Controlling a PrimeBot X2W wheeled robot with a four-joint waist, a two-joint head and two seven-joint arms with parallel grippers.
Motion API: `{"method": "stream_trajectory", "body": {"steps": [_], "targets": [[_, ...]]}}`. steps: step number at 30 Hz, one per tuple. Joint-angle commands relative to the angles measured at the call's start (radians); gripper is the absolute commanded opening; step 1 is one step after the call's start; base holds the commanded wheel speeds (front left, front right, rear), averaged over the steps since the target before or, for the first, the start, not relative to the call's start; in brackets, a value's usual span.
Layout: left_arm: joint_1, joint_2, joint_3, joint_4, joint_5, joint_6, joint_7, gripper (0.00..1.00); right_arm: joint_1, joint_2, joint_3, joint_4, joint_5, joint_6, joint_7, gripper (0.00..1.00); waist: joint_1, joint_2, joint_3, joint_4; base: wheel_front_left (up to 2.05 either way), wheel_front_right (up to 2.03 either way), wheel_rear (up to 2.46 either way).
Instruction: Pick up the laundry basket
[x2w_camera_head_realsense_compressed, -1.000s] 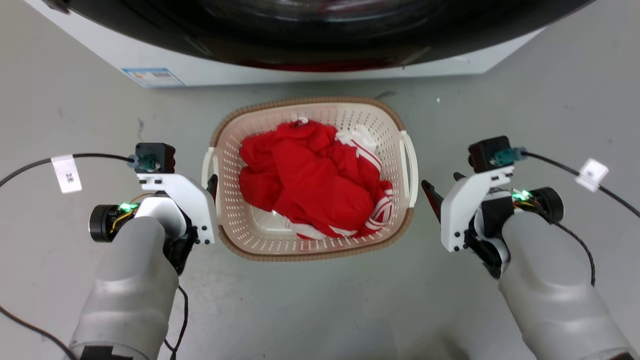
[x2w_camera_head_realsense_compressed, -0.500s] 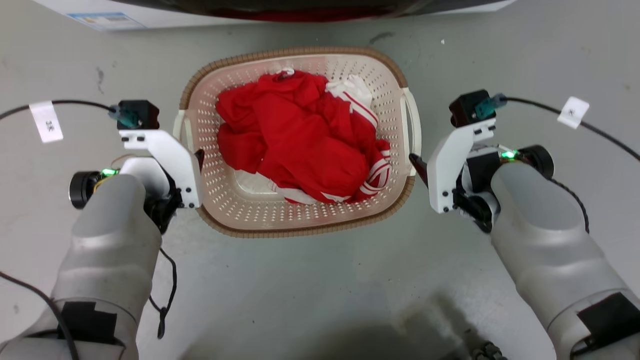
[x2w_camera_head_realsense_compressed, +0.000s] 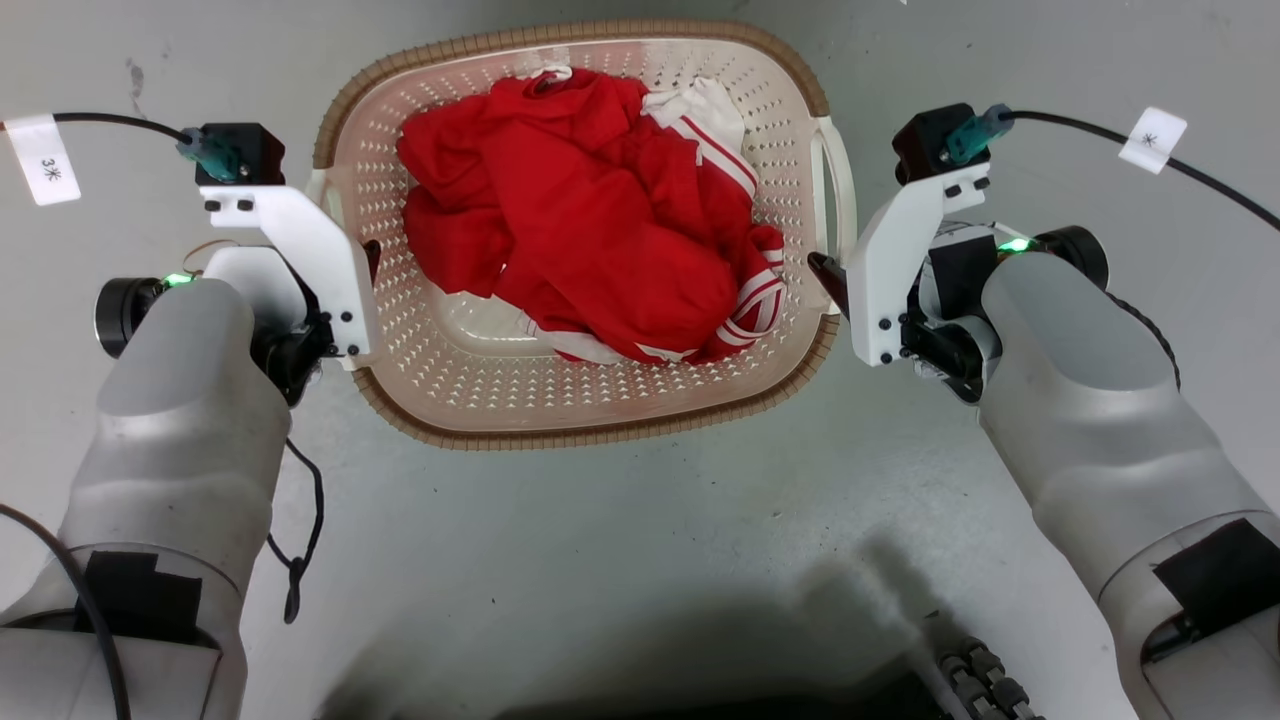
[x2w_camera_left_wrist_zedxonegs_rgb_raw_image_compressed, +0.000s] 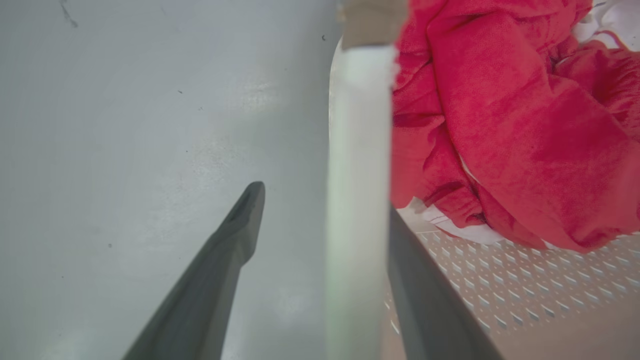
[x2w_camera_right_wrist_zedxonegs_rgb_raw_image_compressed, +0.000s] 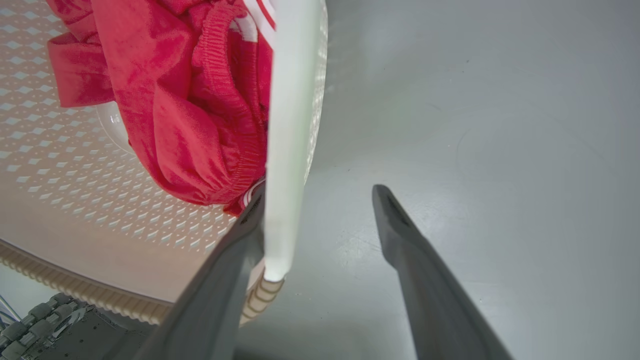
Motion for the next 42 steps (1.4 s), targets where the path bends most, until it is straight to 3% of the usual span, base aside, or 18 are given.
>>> {"method": "stream_trajectory", "body": {"steps": [1, 11, 12, 13, 14, 15, 16, 30, 42], "targets": [[-0.012, 0.006, -0.003, 0.001, -0.003, 0.001, 0.003, 1.0, -0.016, 0.001, 0.001, 0.004, 0.009, -0.001, 0.005, 1.0, -0.0001, 0.0, 0.005, 0.0, 0.0, 0.0, 0.0], [-0.035, 0.0, -0.047, 0.005, -0.045, 0.001, 0.016, 1.0, -0.039, 0.006, 0.06, 0.024, 0.069, -0.001, 0.007, 1.0, -0.0001, 0.0, 0.028, 0.008, 0.0, 0.0, 0.0], [-0.035, -0.001, -0.047, 0.007, -0.052, 0.001, 0.018, 1.0, -0.04, 0.006, 0.064, 0.026, 0.075, -0.001, 0.006, 0.78, -0.0001, 0.0, 0.028, 0.009, 0.0, 0.0, 0.0], [-0.033, -0.006, -0.048, 0.012, -0.061, 0.001, 0.034, 1.0, -0.041, 0.007, 0.068, 0.028, 0.08, -0.001, 0.003, 0.45, -0.0001, 0.0, 0.029, 0.009, 0.0, 0.0, 0.0], [-0.032, -0.012, -0.049, 0.013, -0.07, 0.001, 0.044, 0.48, -0.041, 0.007, 0.072, 0.03, 0.087, -0.001, 0.006, 0.0, -0.0001, 0.0, 0.03, 0.01, 0.0, 0.0, 0.0], [-0.034, -0.013, -0.051, 0.01, -0.077, 0.001, 0.048, 0.09, -0.043, 0.007, 0.076, 0.032, 0.091, -0.001, 0.008, 0.0, -0.0001, 0.0, 0.032, 0.011, 0.0, 0.0, 0.0], [-0.036, -0.011, -0.054, 0.009, -0.084, 0.001, 0.053, 0.0, -0.044, 0.007, 0.081, 0.033, 0.098, -0.001, 0.01, 0.0, -0.0001, 0.0, 0.033, 0.012, 0.0, 0.0, 0.0], [-0.034, -0.004, -0.109, 0.017, -0.143, 0.001, 0.11, 0.0, -0.044, 0.002, 0.138, 0.053, 0.159, -0.001, 0.032, 0.0, -0.0001, 0.0, 0.0, 0.011, 0.0, 0.0, 0.0], [0.02, -0.023, -0.148, 0.023, -0.227, 0.001, 0.262, 0.0, -0.002, 0.002, 0.171, 0.071, 0.239, -0.001, 0.168, 0.0, -0.0001, 0.0, -0.149, 0.008, 0.0, 0.0, 0.0]]}}
